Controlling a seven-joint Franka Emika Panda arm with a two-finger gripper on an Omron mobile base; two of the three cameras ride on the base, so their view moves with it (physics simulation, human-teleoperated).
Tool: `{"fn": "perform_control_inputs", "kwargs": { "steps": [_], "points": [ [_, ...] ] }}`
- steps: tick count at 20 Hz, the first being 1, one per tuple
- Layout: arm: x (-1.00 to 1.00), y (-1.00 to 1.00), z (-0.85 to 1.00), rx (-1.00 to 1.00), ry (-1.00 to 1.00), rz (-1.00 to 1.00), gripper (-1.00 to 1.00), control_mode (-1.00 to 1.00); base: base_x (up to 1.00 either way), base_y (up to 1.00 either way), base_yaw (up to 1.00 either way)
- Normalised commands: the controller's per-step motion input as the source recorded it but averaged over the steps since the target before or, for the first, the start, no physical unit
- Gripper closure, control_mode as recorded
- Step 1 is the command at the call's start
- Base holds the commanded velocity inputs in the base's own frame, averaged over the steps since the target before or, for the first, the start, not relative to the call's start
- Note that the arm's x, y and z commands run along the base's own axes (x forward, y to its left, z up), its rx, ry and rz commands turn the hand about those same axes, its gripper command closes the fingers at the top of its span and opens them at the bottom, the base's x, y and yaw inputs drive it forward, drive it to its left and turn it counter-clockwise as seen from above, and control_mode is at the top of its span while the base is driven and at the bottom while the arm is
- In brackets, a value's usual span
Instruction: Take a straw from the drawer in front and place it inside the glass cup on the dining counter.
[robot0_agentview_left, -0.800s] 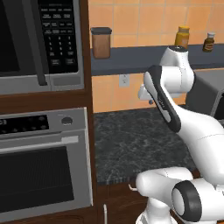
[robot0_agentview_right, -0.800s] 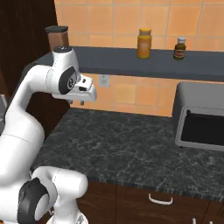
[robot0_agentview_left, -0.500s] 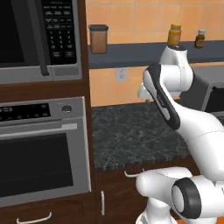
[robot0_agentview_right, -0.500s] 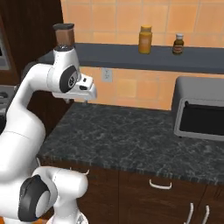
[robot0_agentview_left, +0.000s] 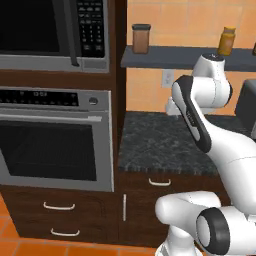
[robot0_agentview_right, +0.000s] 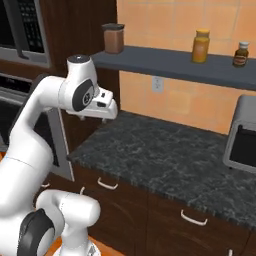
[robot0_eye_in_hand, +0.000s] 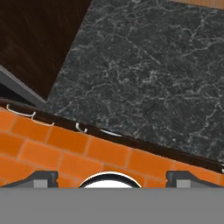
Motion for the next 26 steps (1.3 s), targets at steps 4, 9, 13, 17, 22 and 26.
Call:
{"fn": "perform_control_inputs", "kwargs": {
  "steps": [4, 9, 13, 17, 22, 26],
  "points": [
    [0.0, 0.0, 0.0, 0.0, 0.0, 0.0, -1.0, 1.0, 0.05, -0.58, 0.76],
    [0.0, 0.0, 0.0, 0.0, 0.0, 0.0, -1.0, 1.0, 0.0, -0.64, 0.74],
    [0.0, 0.0, 0.0, 0.0, 0.0, 0.0, -1.0, 1.0, -0.27, -0.79, 0.59],
    [0.0, 0.0, 0.0, 0.0, 0.0, 0.0, -1.0, 1.0, -0.46, -0.85, 0.51],
    [0.0, 0.0, 0.0, 0.0, 0.0, 0.0, -1.0, 1.0, -0.2, -0.66, 0.43],
    [0.0, 0.0, 0.0, 0.0, 0.0, 0.0, -1.0, 1.0, 0.0, -0.73, 0.39]
  ]
}}
